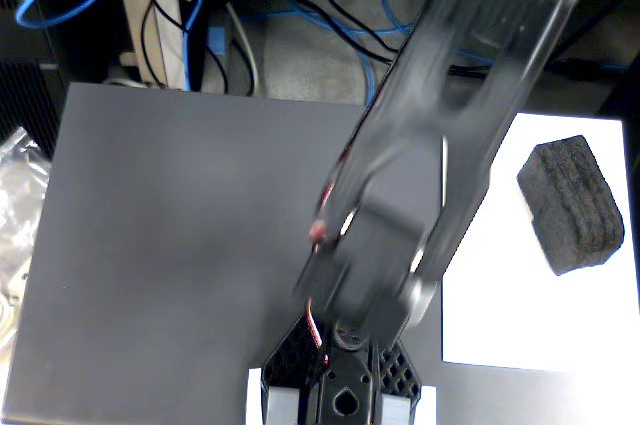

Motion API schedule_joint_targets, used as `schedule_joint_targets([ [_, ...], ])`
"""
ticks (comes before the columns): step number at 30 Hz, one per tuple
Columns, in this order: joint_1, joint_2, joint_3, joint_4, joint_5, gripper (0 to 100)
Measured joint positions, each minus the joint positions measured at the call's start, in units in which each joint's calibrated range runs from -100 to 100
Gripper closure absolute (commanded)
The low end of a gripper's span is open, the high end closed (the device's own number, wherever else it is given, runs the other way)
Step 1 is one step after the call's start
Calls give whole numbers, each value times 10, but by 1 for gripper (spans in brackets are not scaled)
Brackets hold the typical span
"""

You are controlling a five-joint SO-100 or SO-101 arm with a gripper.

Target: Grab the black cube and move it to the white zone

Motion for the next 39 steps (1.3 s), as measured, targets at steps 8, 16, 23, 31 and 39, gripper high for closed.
schedule_joint_targets([
  [8, 3, -273, 120, 0, 0, 99],
  [16, 0, -517, 569, -208, 0, 99],
  [23, -111, -670, 674, -221, 0, 99],
  [31, -112, -675, 910, -338, 0, 99],
  [39, -112, -675, 1029, -338, 0, 98],
])
